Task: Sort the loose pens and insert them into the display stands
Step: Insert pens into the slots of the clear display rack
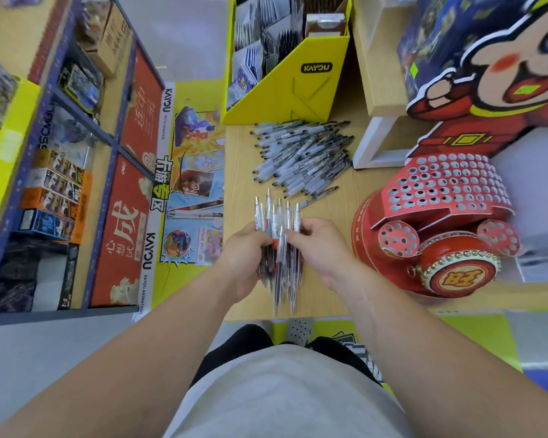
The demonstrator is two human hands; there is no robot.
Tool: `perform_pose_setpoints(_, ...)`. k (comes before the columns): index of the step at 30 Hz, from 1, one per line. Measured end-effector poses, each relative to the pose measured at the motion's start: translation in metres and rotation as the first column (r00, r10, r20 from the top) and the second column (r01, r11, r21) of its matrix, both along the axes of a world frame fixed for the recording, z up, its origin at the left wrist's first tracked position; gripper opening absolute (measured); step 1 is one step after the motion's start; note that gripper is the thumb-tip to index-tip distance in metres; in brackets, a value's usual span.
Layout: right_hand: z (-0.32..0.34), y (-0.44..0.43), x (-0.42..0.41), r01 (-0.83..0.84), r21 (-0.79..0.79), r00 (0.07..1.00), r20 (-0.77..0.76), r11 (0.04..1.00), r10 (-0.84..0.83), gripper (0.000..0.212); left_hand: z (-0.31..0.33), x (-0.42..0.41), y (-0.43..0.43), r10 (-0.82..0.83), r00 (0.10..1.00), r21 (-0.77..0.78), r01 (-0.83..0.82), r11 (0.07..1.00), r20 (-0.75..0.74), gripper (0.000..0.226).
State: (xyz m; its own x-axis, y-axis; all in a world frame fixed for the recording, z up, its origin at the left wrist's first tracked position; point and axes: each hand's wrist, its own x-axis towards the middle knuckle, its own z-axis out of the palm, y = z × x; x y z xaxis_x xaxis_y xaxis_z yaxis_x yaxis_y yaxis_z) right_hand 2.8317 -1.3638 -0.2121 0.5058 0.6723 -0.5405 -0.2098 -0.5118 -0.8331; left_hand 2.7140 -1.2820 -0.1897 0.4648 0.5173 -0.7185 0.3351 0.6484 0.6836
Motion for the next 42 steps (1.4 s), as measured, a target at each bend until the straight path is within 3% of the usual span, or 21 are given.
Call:
perform_pose_setpoints(7, 0.006, 0.019, -0.015, 0.079, -0.147, 0.99, 0.124, 0.986, -0.061, 0.016, -0.008, -0.006, 0.013, -0.001, 1.0, -0.098, 0.002, 0.995, 0.014, 0.024)
perform_pose_setpoints(18, -0.028, 0.061, -0.007, 0.185, -0.303, 0.98, 0.132, 0.935, -0.151, 0.015, -0.037, 0.025, 0.043, 0.01, 0.994, -0.121, -0.023, 0.992, -0.108, 0.025)
perform_pose_setpoints(31, -0.044, 0.078, 0.034, 0.121, -0.232, 0.99, 0.099, 0.965, -0.1, 0.017, -0.058, 0.056, 0.065, -0.024, 0.998, -0.093, 0.018, 0.995, -0.058, 0.029)
perform_pose_setpoints(36, -0.049, 0.074, 0.043, 0.095, -0.233, 0.992, 0.103, 0.968, -0.073, 0.022, -0.066, 0.063, 0.062, -0.045, 0.999, -0.108, 0.044, 0.993, -0.005, 0.02)
perform_pose_setpoints(42, -0.051, 0.067, 0.049, 0.092, -0.171, 0.996, 0.014, 0.981, -0.091, 0.02, -0.073, 0.068, 0.061, -0.065, 0.998, -0.086, 0.065, 0.994, 0.001, 0.027)
